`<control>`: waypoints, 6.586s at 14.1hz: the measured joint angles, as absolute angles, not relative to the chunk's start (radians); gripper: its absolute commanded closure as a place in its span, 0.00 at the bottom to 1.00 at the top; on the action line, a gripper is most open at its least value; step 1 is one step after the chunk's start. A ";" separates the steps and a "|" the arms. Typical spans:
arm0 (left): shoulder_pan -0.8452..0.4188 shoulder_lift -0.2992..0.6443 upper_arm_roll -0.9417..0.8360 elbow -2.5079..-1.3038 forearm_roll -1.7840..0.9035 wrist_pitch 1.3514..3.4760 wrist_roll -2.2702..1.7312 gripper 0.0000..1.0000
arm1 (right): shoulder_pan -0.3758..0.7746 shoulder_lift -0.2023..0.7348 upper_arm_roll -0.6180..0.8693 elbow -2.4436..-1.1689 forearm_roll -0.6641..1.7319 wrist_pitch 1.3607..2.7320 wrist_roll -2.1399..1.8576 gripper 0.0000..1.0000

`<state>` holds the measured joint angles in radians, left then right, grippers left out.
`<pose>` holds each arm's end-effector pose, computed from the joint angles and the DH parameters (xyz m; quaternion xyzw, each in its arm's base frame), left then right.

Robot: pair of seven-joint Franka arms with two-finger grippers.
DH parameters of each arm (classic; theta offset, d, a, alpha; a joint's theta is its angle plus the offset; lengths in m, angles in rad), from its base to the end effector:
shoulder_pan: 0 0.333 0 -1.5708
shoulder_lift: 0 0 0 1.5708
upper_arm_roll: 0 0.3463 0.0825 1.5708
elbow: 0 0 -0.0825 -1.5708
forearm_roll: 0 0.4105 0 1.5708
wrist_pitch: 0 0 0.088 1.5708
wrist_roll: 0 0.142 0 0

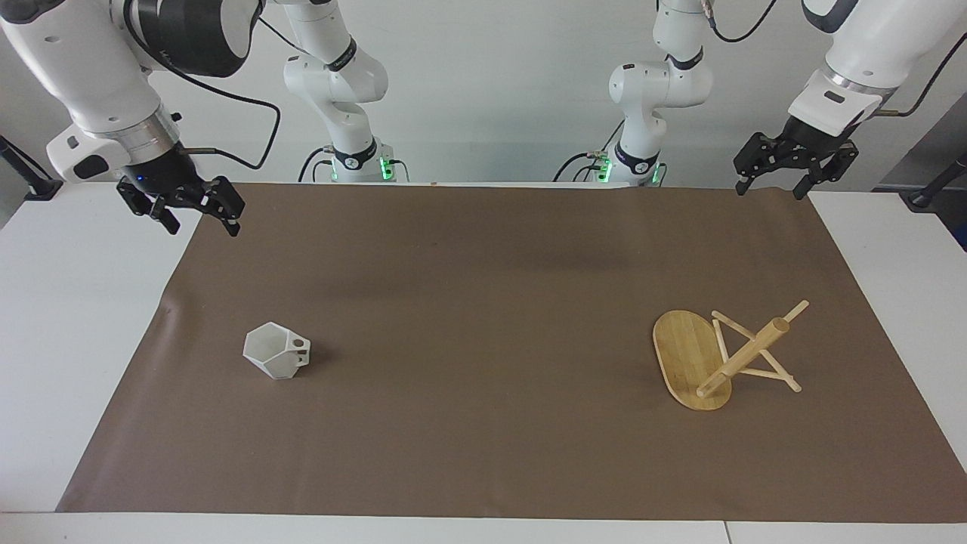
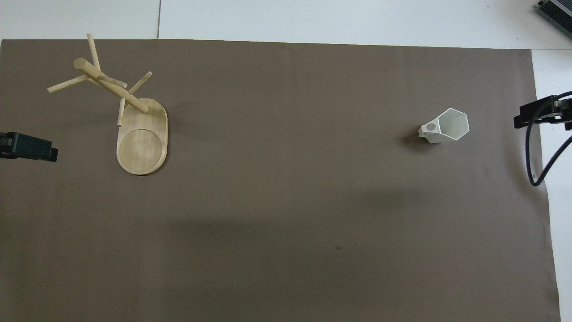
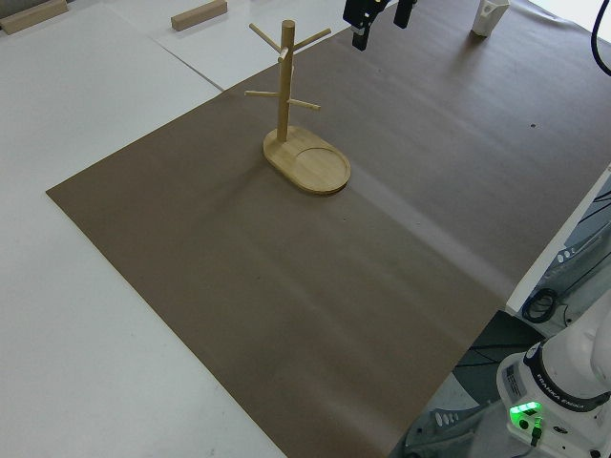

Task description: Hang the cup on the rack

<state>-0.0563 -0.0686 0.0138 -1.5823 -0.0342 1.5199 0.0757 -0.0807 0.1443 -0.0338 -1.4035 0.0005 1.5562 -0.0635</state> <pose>0.5519 -0.0282 0.6486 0.9980 -0.0600 0.0034 0.0175 0.6252 -0.0702 0.6145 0.9997 -0.0253 0.0040 0.0025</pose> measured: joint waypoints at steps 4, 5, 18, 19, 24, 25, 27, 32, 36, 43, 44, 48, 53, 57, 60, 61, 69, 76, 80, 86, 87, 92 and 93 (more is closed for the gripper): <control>-0.056 -0.069 0.018 -1.582 -0.034 1.519 0.076 0.00 | -0.081 0.144 -0.034 -1.403 0.001 1.556 -0.063 0.00; -0.056 -0.069 0.018 -1.582 -0.034 1.519 0.076 0.00 | -0.081 0.144 -0.034 -1.403 0.001 1.556 -0.063 0.00; -0.056 -0.069 0.018 -1.582 -0.034 1.518 0.076 0.00 | -0.081 0.144 -0.034 -1.403 0.001 1.556 -0.063 0.00; -0.056 -0.069 0.018 -1.582 -0.034 1.518 0.076 0.00 | -0.081 0.144 -0.034 -1.403 0.001 1.556 -0.063 0.00; -0.056 -0.069 0.018 -1.582 -0.034 1.518 0.076 0.00 | -0.081 0.144 -0.034 -1.403 0.001 1.556 -0.063 0.00; -0.056 -0.069 0.018 -1.582 -0.034 1.518 0.076 0.00 | -0.081 0.144 -0.034 -1.403 0.001 1.556 -0.063 0.00; -0.056 -0.069 0.018 -1.582 -0.034 1.518 0.076 0.00 | -0.081 0.144 -0.034 -1.403 0.001 1.556 -0.063 0.00; -0.056 -0.069 0.018 -1.582 -0.034 1.518 0.075 0.00 | -0.081 0.144 -0.034 -1.403 0.001 1.556 -0.063 0.00; -0.056 -0.069 0.018 -1.582 -0.034 1.518 0.075 0.00 | -0.081 0.144 -0.034 -1.403 0.001 1.556 -0.063 0.00; -0.056 -0.069 0.018 -1.582 -0.034 1.518 0.075 0.00 | -0.081 0.144 -0.034 -1.403 0.001 1.556 -0.063 0.00; -0.056 -0.069 0.018 -1.582 -0.034 1.518 0.075 0.00 | -0.081 0.144 -0.034 -1.403 0.001 1.556 -0.063 0.00; -0.056 -0.069 0.018 -1.582 -0.034 1.518 0.075 0.00 | -0.081 0.144 -0.034 -1.403 0.001 1.556 -0.063 0.00; -0.056 -0.069 0.018 -1.582 -0.034 1.518 0.075 0.00 | -0.081 0.144 -0.034 -1.403 0.001 1.556 -0.063 0.00; -0.056 -0.069 0.018 -1.582 -0.034 1.518 0.075 0.00 | -0.081 0.144 -0.034 -1.403 0.001 1.556 -0.063 0.00; -0.056 -0.069 0.018 -1.582 -0.034 1.518 0.075 0.00 | -0.081 0.144 -0.034 -1.403 0.001 1.556 -0.063 0.00; -0.056 -0.069 0.018 -1.582 -0.034 1.518 0.075 0.00 | -0.081 0.144 -0.034 -1.403 0.001 1.556 -0.063 0.00; -0.056 -0.069 0.018 -1.582 -0.034 1.518 0.075 0.00 | -0.082 0.143 -0.041 -1.403 0.001 1.556 -0.063 0.00; -0.056 -0.069 0.018 -1.582 -0.034 1.518 0.075 0.00 | -0.080 0.139 -0.034 -1.435 0.001 1.626 -0.127 0.00; -0.056 -0.069 0.018 -1.582 -0.034 1.518 0.075 0.00 | -0.080 0.143 -0.034 -1.643 0.019 1.922 -0.206 0.00; -0.056 -0.069 0.018 -1.582 -0.034 1.518 0.075 0.00 | -0.085 0.244 -0.037 -1.705 0.060 2.052 -0.207 0.00; -0.056 -0.069 0.018 -1.582 -0.034 1.518 0.075 0.00 | -0.085 0.251 -0.039 -1.709 0.060 2.070 -0.207 0.00; -0.056 -0.069 0.018 -1.582 -0.034 1.518 0.075 0.00 | -0.087 0.292 -0.050 -1.770 0.060 2.218 -0.207 0.00; -0.056 -0.069 0.018 -1.582 -0.034 1.518 0.075 0.00 | -0.087 0.300 -0.053 -1.779 0.060 2.233 -0.207 0.00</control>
